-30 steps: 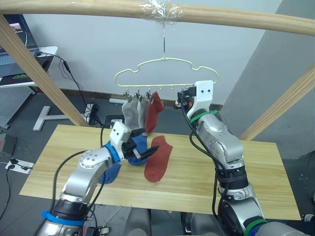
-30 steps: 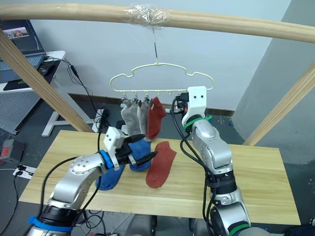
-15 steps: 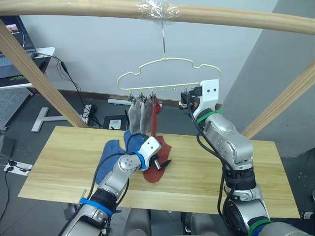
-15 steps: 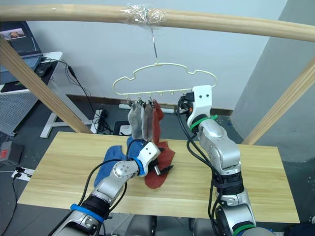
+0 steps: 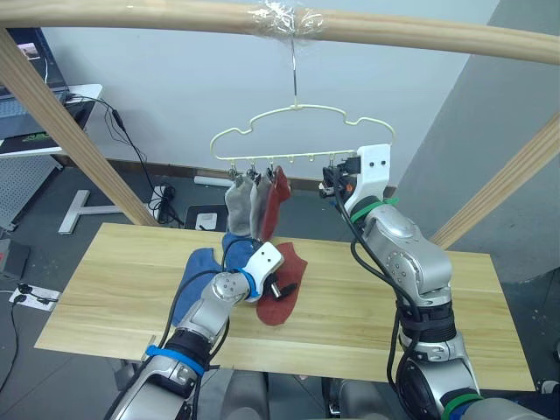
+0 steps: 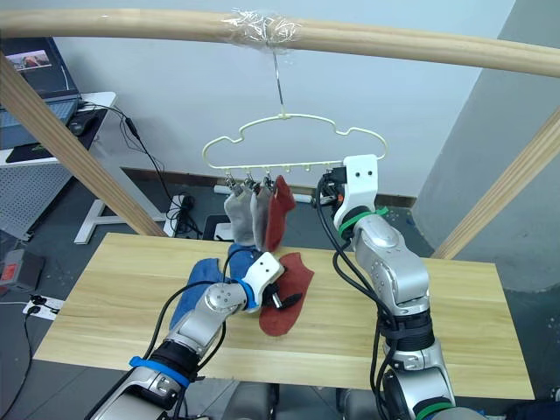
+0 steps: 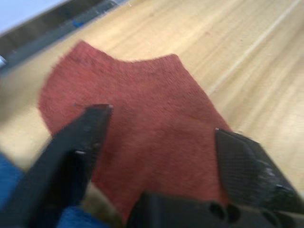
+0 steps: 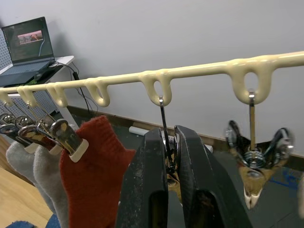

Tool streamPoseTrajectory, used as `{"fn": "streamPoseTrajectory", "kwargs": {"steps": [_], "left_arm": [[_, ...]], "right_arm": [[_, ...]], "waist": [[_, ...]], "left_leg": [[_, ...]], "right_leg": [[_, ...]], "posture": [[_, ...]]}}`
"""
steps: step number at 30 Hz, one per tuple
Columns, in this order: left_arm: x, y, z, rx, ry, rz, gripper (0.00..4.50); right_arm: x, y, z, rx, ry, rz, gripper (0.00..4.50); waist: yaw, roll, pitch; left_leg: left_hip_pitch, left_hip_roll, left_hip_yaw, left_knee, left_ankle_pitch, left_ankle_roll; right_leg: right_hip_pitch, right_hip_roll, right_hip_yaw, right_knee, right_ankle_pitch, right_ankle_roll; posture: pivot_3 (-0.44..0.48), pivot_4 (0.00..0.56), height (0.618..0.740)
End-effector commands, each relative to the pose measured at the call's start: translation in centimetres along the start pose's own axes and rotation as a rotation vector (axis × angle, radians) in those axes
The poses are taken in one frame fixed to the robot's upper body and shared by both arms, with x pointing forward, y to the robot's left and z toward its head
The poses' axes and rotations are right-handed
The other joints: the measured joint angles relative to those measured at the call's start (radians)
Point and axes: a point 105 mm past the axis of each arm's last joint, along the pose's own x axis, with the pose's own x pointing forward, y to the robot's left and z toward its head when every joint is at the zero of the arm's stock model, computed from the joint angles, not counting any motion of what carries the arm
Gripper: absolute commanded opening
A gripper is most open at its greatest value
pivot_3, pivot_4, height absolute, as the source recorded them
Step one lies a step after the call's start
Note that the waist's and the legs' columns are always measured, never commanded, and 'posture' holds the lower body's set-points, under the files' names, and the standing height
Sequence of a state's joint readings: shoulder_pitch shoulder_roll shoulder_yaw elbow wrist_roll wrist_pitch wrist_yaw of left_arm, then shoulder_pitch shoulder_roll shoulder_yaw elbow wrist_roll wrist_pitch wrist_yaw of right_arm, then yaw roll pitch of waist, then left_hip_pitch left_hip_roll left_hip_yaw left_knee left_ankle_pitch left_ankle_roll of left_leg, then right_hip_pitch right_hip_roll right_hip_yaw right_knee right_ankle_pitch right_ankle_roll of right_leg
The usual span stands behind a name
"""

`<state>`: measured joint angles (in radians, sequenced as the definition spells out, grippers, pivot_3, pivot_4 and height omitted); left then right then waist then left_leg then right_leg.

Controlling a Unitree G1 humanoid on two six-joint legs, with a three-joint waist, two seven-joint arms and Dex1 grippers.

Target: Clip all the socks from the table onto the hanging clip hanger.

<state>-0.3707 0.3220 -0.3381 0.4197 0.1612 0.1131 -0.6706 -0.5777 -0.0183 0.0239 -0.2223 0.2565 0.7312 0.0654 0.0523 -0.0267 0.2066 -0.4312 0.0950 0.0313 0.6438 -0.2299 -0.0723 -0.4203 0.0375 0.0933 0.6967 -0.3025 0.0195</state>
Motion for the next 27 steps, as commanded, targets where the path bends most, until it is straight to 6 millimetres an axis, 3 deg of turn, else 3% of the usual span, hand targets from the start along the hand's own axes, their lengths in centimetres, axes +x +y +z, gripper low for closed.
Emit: {"fn": "streamPoseTrajectory", "kwargs": {"steps": [1, 9, 15, 22, 27], "left_arm": [[-0.1, -2.0, -2.4, -0.064, 0.082, -0.068, 2.59], [-0.2, -2.7, -1.2, -0.077, 0.010, -0.103, 0.08], [-0.6, -3.1, 2.1, -0.036, -0.183, -0.145, 0.03], [-4.5, -0.8, 9.8, 0.063, -0.622, -0.051, 0.03], [-7.0, -0.1, 12.3, 0.152, -0.788, 0.030, 0.03]], "right_arm": [[-0.3, -0.5, 0.7, -0.001, -0.021, -0.012, 0.00], [-0.4, -1.1, 0.6, -0.008, -0.012, -0.018, 0.00], [-0.4, -1.4, 0.6, -0.013, -0.010, -0.021, 0.00], [-0.9, -2.0, 1.3, 0.073, 0.025, -0.017, 0.00], [-1.3, -3.2, 2.5, 0.259, 0.080, -0.028, 0.00]], "waist": [[-0.001, 0.000, 0.000], [0.001, 0.000, 0.000], [0.001, 0.000, 0.000], [0.003, 0.000, 0.000], [0.003, 0.000, 0.000]], "left_leg": [[0.000, 0.000, 0.000, 0.000, 0.000, 0.000], [0.000, 0.000, 0.000, 0.000, 0.000, 0.000], [0.000, 0.000, 0.000, 0.000, 0.000, 0.000], [0.000, 0.000, 0.000, 0.000, 0.000, 0.000], [0.000, 0.000, 0.000, 0.000, 0.000, 0.000]], "right_leg": [[0.000, 0.000, 0.000, 0.000, 0.000, 0.000], [0.000, 0.000, 0.000, 0.000, 0.000, 0.000], [0.000, 0.000, 0.000, 0.000, 0.000, 0.000], [0.000, 0.000, 0.000, 0.000, 0.000, 0.000], [0.000, 0.000, 0.000, 0.000, 0.000, 0.000]], "posture": [[0.159, 0.218, 0.740], [0.164, 0.220, 0.740], [0.167, 0.220, 0.740], [0.163, 0.219, 0.740], [0.154, 0.217, 0.740]]}}
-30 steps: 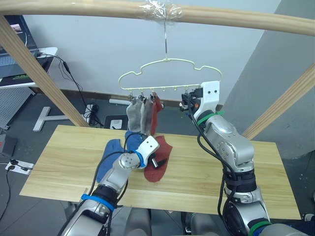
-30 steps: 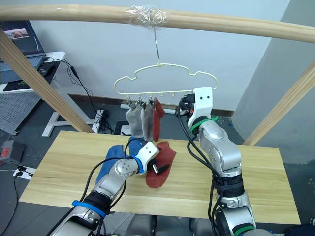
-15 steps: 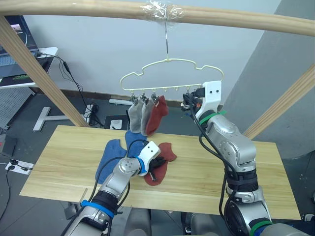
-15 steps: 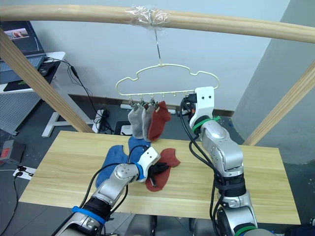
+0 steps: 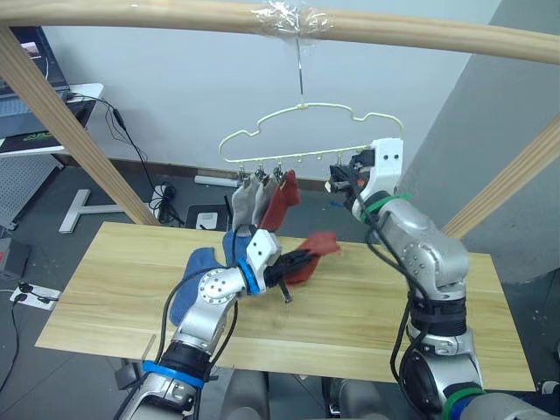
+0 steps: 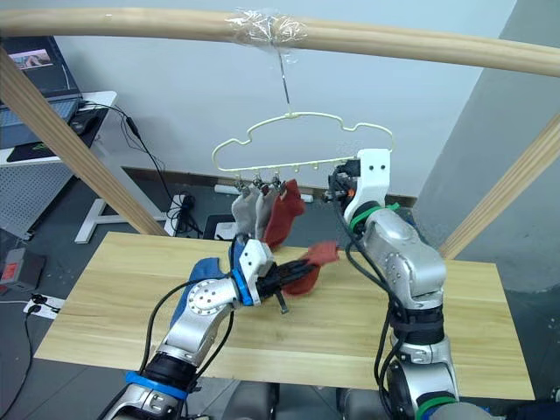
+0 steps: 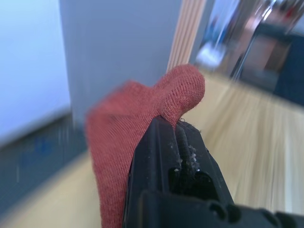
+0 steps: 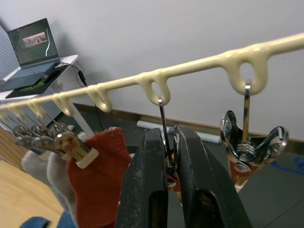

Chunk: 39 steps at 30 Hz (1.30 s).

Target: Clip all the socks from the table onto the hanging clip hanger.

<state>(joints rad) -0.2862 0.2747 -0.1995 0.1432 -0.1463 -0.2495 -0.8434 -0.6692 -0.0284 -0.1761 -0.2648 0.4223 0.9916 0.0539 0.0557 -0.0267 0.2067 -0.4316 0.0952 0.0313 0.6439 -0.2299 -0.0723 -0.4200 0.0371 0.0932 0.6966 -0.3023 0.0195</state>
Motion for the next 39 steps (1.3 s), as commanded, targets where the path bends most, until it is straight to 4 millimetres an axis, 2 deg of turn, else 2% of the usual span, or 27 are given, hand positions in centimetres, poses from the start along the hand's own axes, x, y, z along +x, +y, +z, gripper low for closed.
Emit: {"fn": "streamPoseTrajectory", "kwargs": {"steps": [1, 5, 11, 23, 39], "left_arm": [[-0.3, 0.7, 2.6, 0.098, -0.119, 0.044, 0.03], [-0.6, 1.5, 3.8, 0.181, -0.178, 0.110, 0.03], [-0.3, 1.9, 4.2, 0.191, -0.208, 0.156, 0.03], [0.0, 2.0, 5.0, 0.212, -0.245, 0.188, 0.03], [1.2, 1.6, 5.5, 0.199, -0.275, 0.184, 0.03]], "right_arm": [[-0.8, -1.1, 1.1, 0.133, 0.021, -0.029, 0.00], [-1.2, -1.4, 1.3, 0.312, 0.078, -0.023, 0.00], [-1.7, -0.8, 1.2, 0.480, 0.143, 0.018, 0.00], [-1.8, -0.9, 1.3, 0.549, 0.169, 0.002, 0.00], [-1.5, 1.2, 1.0, 0.596, 0.174, 0.048, 0.00]], "waist": [[-0.001, 0.000, 0.000], [-0.001, 0.000, 0.000], [0.002, 0.000, 0.000], [0.002, 0.000, 0.000], [0.002, 0.000, 0.000]], "left_leg": [[0.000, 0.000, 0.000, 0.000, 0.000, 0.000], [0.000, 0.000, 0.000, 0.000, 0.000, 0.000], [-0.001, -0.001, 0.000, 0.000, 0.000, 0.000], [-0.002, -0.001, -0.001, -0.001, 0.000, 0.000], [-0.002, -0.001, -0.002, -0.001, 0.000, 0.000]], "right_leg": [[0.000, 0.000, 0.000, 0.000, 0.000, 0.000], [0.000, 0.000, 0.000, 0.000, 0.000, 0.000], [0.000, -0.001, -0.001, -0.001, 0.000, 0.000], [0.000, -0.001, -0.002, -0.002, 0.000, 0.000], [0.000, -0.001, -0.003, -0.003, 0.000, 0.000]], "posture": [[0.153, 0.217, 0.740], [0.152, 0.218, 0.740], [0.153, 0.219, 0.740], [0.153, 0.217, 0.740], [0.152, 0.211, 0.740]]}}
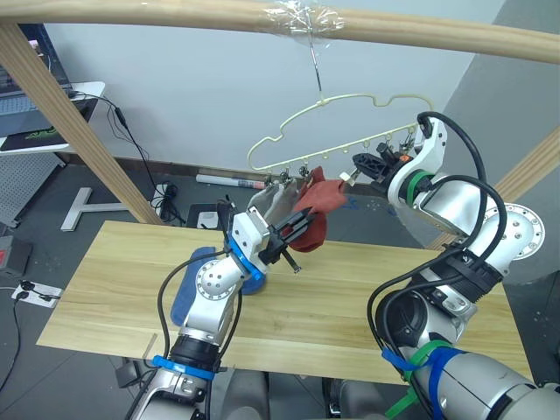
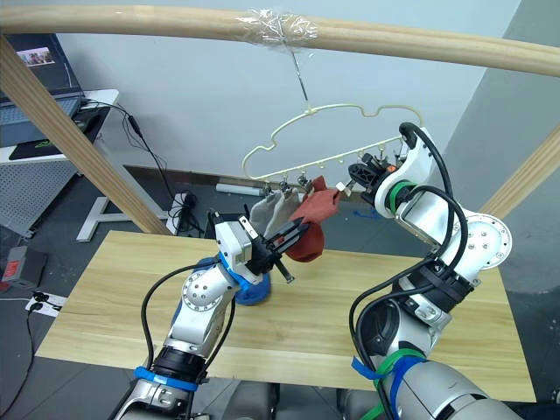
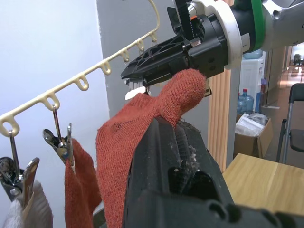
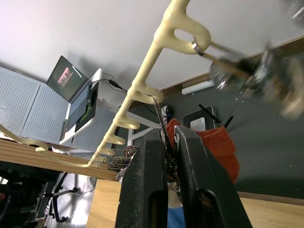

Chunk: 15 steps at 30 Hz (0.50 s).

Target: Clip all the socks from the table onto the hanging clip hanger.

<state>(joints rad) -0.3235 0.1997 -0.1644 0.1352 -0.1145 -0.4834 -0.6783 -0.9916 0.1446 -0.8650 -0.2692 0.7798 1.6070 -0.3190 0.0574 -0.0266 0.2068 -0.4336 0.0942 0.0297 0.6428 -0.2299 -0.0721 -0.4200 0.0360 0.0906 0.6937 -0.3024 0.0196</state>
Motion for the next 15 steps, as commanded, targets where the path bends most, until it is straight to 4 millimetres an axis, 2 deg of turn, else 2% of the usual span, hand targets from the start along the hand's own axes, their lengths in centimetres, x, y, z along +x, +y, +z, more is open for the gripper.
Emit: {"fn": "streamPoseTrajectory", "kwargs": {"steps": [1, 15], "left_arm": [[0.56, -0.30, 0.91, 0.012, -0.042, -0.009, 0.03], [0.33, -0.82, 0.75, 0.000, -0.041, -0.030, 0.03]], "right_arm": [[0.91, 1.87, -2.42, 0.080, 0.044, 0.058, 0.00], [0.86, 2.10, -2.19, 0.084, 0.044, 0.063, 0.00]], "waist": [[0.000, 0.000, 0.000], [0.000, 0.000, 0.000]], "left_leg": [[0.000, 0.000, 0.000, 0.000, 0.000, 0.000], [0.000, 0.000, 0.000, 0.000, 0.000, 0.000]], "right_leg": [[0.000, 0.000, 0.000, 0.000, 0.000, 0.000], [0.000, 0.000, 0.000, -0.001, 0.000, 0.000]], "posture": [[0.152, 0.211, 0.740], [0.149, 0.209, 0.740]]}}
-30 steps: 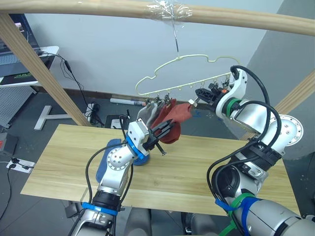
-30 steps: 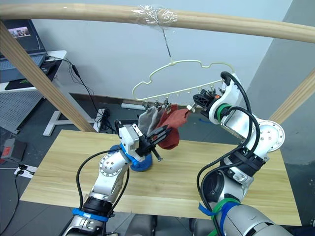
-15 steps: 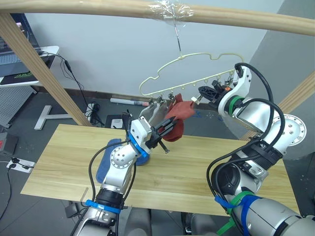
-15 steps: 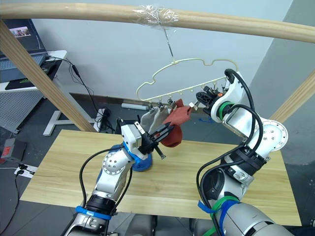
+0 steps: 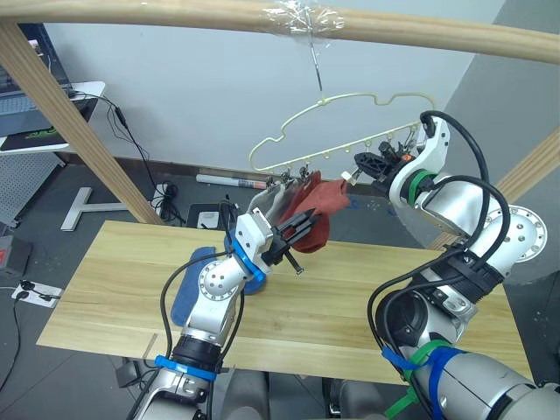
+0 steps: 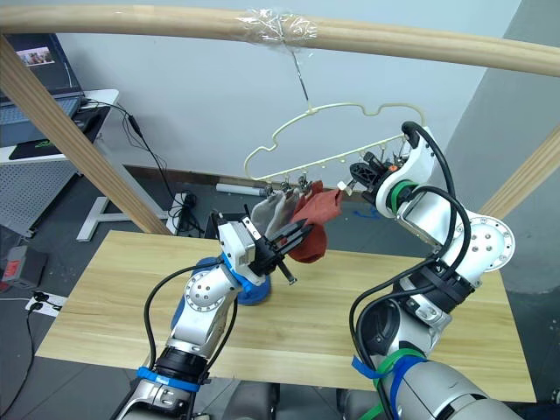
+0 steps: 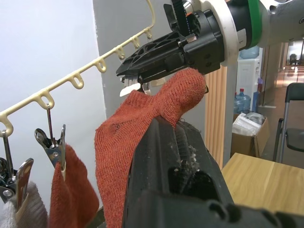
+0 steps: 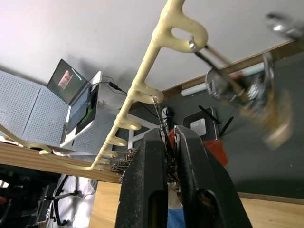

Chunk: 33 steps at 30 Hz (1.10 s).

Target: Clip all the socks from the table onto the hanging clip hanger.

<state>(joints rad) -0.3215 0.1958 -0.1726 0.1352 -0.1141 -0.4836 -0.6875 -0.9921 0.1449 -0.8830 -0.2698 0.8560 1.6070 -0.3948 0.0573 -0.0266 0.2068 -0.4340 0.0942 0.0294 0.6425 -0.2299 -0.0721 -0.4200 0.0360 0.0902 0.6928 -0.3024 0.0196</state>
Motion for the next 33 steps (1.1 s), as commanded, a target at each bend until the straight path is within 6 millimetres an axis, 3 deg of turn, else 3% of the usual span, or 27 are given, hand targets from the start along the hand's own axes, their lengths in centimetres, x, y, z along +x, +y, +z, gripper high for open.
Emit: {"fn": "streamPoseTrajectory", "kwargs": {"steps": [1, 33], "left_arm": [[0.2, -0.5, 0.8, 0.005, -0.039, -0.018, 0.03], [1.4, 0.7, 1.5, 0.057, -0.081, 0.059, 0.03]], "right_arm": [[1.1, 2.0, -2.3, 0.071, 0.053, 0.065, 0.00], [1.1, 2.1, -2.4, 0.083, 0.058, 0.069, 0.00]], "waist": [[0.000, 0.000, 0.000], [-0.001, 0.000, 0.000]], "left_leg": [[0.000, 0.000, 0.000, 0.000, 0.000, 0.000], [-0.001, 0.000, 0.000, -0.002, 0.000, 0.000]], "right_leg": [[0.000, 0.000, 0.000, 0.000, 0.000, 0.000], [0.000, 0.000, 0.000, -0.004, 0.000, 0.000]], "posture": [[0.149, 0.209, 0.740], [0.147, 0.218, 0.740]]}}
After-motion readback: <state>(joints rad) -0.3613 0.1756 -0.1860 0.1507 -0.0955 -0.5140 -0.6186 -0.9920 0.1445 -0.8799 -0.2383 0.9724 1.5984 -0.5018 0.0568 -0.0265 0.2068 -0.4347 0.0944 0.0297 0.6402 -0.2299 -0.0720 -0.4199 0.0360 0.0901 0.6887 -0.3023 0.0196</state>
